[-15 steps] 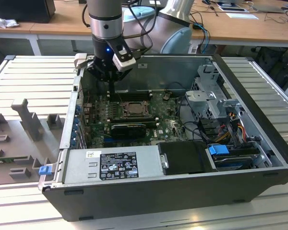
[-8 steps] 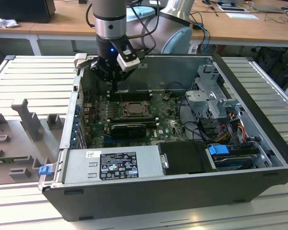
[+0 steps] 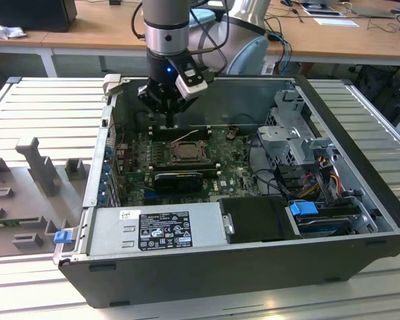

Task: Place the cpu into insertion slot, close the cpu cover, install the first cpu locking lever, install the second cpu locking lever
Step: 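Install the first cpu locking lever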

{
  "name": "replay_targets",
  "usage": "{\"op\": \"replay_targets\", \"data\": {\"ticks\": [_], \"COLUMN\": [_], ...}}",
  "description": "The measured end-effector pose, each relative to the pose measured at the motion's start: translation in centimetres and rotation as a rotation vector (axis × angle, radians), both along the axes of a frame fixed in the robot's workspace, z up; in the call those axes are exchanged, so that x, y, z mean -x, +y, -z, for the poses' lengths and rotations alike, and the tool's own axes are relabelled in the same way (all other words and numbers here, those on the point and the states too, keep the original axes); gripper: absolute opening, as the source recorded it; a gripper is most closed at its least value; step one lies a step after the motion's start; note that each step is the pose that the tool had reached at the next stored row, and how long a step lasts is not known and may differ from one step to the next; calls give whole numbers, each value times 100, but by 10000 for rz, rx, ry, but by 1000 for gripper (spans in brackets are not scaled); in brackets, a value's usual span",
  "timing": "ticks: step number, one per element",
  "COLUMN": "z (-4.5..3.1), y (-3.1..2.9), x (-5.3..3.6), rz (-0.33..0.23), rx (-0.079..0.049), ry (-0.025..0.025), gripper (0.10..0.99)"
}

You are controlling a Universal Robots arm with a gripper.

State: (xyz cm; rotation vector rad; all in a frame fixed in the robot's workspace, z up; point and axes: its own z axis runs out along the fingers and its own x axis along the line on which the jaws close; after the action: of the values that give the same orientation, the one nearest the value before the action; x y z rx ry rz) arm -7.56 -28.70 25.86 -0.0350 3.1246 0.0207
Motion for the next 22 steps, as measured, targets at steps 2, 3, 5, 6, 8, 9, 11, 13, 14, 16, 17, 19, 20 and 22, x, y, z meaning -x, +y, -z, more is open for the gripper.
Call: {"op": "replay_targets", "data": {"ticks": [2, 3, 5, 6, 8, 9, 11, 13, 14, 16, 17, 19, 20, 22], "z": [4, 6, 14, 19, 30, 32, 39, 71, 90, 131, 137, 139, 144, 151], "y": [0, 0, 0, 0, 0, -2, -8, -10, -10, -11, -11, -11, -10, -11], "x": [-28, -37, -74, -90, -136, -156, -189, -204, -211, -218, -222, -233, -235, -236], "rz": [0, 0, -1, 1, 0, 1, 2, -1, 0, 0, 0, 0, 2, 1], "rx": [-1, -2, -9, -13, -38, -135, -523, -547, -546, -544, -547, -545, -548, -551], "ry": [-1, -1, -2, -2, -1, 2, 0, -1, -1, 0, 0, 2, -1, 1], "gripper": [106, 106, 106, 106, 106, 106, 106, 106, 106, 106, 106, 106, 106, 106]}}
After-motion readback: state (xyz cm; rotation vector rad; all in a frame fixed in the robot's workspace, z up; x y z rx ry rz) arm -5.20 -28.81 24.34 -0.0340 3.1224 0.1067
